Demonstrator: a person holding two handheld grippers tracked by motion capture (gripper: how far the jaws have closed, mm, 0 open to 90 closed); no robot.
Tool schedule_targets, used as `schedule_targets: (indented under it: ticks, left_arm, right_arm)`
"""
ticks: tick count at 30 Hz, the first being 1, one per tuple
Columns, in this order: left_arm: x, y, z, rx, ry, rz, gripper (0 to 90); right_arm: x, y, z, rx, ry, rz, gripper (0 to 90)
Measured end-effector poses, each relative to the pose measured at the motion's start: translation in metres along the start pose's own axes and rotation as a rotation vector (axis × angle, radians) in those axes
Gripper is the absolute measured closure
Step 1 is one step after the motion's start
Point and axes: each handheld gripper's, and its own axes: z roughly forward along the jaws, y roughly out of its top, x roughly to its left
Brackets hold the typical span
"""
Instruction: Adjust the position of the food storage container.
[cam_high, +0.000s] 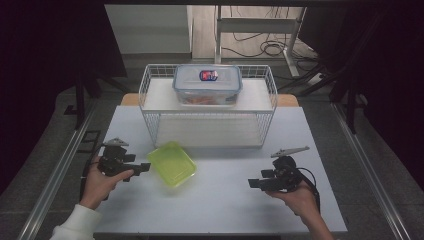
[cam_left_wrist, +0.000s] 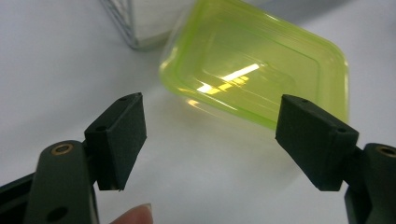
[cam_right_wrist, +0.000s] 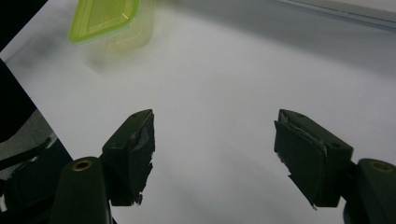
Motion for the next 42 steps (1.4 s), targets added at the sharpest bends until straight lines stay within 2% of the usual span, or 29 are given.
schedule_targets:
  ticks: [3, 6, 9, 12, 17, 18, 19, 23, 29, 36, 42]
  left_arm:
    - [0.006, 0.005, 0.004, 0.022, 0.027, 0.0, 25.2]
    - [0.011, 0.01, 0.007, 0.053, 0.048, 0.018, 27.8]
    - [0.015, 0.015, 0.01, 0.055, 0.059, 0.023, 32.1]
    - [0.022, 0.019, 0.015, 0.074, 0.093, 0.022, 41.8]
    - [0.031, 0.024, 0.021, 0.077, 0.099, 0.022, 70.1]
    - [0.033, 0.025, 0.022, 0.077, 0.095, 0.024, 78.0]
    - [0.034, 0.026, 0.024, 0.076, 0.092, 0.025, 78.0]
    - [0.036, 0.03, 0.035, 0.068, 0.085, 0.021, 88.5]
    - [0.038, 0.031, 0.049, 0.082, 0.091, 0.032, 90.0]
    - [0.033, 0.03, 0.053, 0.102, 0.029, 0.083, 90.0]
    - [0.021, 0.027, 0.052, 0.128, 0.002, 0.127, 90.0]
  right_arm:
    - [0.001, 0.0, 0.002, 0.002, 0.001, 0.001, 28.5]
    - [0.0, 0.0, 0.002, 0.005, 0.0, 0.002, 28.2]
    - [-0.002, 0.0, 0.002, 0.004, -0.004, 0.003, 28.2]
    - [-0.003, -0.001, 0.001, 0.004, -0.007, 0.01, 28.2]
    - [-0.003, -0.001, 0.001, 0.001, -0.009, 0.012, 28.2]
    - [-0.003, -0.001, 0.002, 0.005, -0.01, 0.015, 28.2]
    - [-0.003, -0.001, 0.002, 0.005, -0.01, 0.015, 28.2]
    - [-0.005, -0.002, 0.003, 0.008, -0.012, 0.016, 28.2]
    - [-0.007, -0.002, 0.002, 0.003, -0.014, 0.023, 28.2]
    - [-0.01, -0.003, 0.002, 0.008, -0.016, 0.029, 28.2]
    - [-0.009, -0.003, 0.002, 0.007, -0.015, 0.028, 28.2]
